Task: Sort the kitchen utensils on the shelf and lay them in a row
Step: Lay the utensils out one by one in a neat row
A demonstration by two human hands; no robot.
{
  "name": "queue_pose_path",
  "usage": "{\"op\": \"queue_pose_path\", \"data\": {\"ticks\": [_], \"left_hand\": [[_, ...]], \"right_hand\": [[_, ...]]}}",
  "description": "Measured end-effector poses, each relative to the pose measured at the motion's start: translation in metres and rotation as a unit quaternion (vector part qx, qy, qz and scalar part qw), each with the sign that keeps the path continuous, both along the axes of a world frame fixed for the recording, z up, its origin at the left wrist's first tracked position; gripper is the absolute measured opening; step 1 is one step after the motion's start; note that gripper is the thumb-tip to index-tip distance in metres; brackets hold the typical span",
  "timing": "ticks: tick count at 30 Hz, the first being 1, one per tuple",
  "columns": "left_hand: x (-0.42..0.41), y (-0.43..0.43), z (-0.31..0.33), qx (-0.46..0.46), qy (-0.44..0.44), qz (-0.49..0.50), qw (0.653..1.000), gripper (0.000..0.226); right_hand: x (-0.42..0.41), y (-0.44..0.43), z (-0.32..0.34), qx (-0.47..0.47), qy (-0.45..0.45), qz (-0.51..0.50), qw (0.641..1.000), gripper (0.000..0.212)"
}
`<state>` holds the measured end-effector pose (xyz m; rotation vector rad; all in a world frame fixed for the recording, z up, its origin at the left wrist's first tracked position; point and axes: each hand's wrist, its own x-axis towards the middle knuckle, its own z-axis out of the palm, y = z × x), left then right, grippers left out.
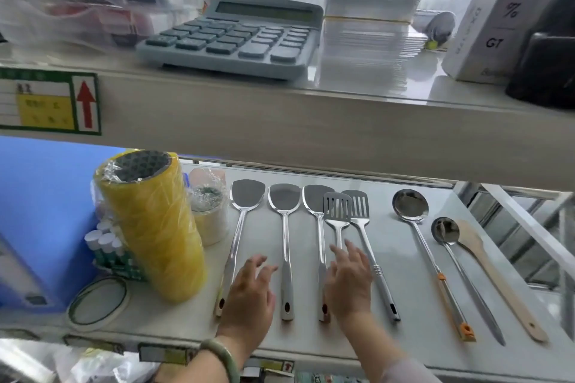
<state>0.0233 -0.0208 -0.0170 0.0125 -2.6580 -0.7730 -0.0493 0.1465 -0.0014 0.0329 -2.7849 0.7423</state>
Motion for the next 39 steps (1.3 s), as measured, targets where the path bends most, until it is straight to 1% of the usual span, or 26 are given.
{"op": "queue_pose_path", "data": {"ticks": [2,4,6,8,11,13,20,26,34,37,39], "left_hand": [[-0.002,0.024,0.007,0.019,0.001,-0.047,0.999,0.042],[-0.006,0.051,0.01,0.026,-0.027,-0.069,0.997,0.039],[-0.01,0.072,0.012,0.02,-0.068,-0.066,0.995,0.04],[-0.015,0.085,0.013,0.009,-0.106,-0.052,0.993,0.036],[-0.021,0.097,0.013,-0.013,-0.153,-0.03,0.988,0.03],[-0.027,0.101,0.012,-0.028,-0.18,-0.02,0.983,0.037],[-0.034,0.111,0.009,-0.048,-0.206,-0.006,0.977,0.045],[-0.032,0.113,0.007,-0.043,-0.209,0.002,0.977,0.047],[-0.027,0.117,0.007,-0.04,-0.195,-0.002,0.98,0.047],[-0.028,0.118,0.01,-0.041,-0.196,-0.006,0.98,0.047],[-0.03,0.12,0.013,-0.06,-0.185,0.006,0.981,0.046]], "right_hand": [[-0.005,0.025,0.002,0.057,-0.088,-0.014,0.994,0.044],[-0.006,0.042,0.0,0.1,-0.146,-0.004,0.984,0.049],[-0.004,0.047,-0.001,0.123,-0.173,0.023,0.977,0.055],[-0.003,0.047,-0.002,0.13,-0.191,0.047,0.972,0.058],[-0.005,0.048,-0.003,0.111,-0.203,0.04,0.972,0.056],[-0.007,0.052,-0.003,0.1,-0.213,0.024,0.972,0.056],[-0.012,0.08,-0.004,0.107,-0.204,-0.018,0.973,0.052],[-0.016,0.089,-0.006,0.094,-0.21,-0.042,0.972,0.052],[-0.018,0.088,-0.002,0.083,-0.221,-0.058,0.97,0.057],[-0.022,0.089,-0.001,0.069,-0.23,-0.056,0.969,0.055],[-0.022,0.09,0.002,0.038,-0.235,-0.046,0.97,0.054]]}}
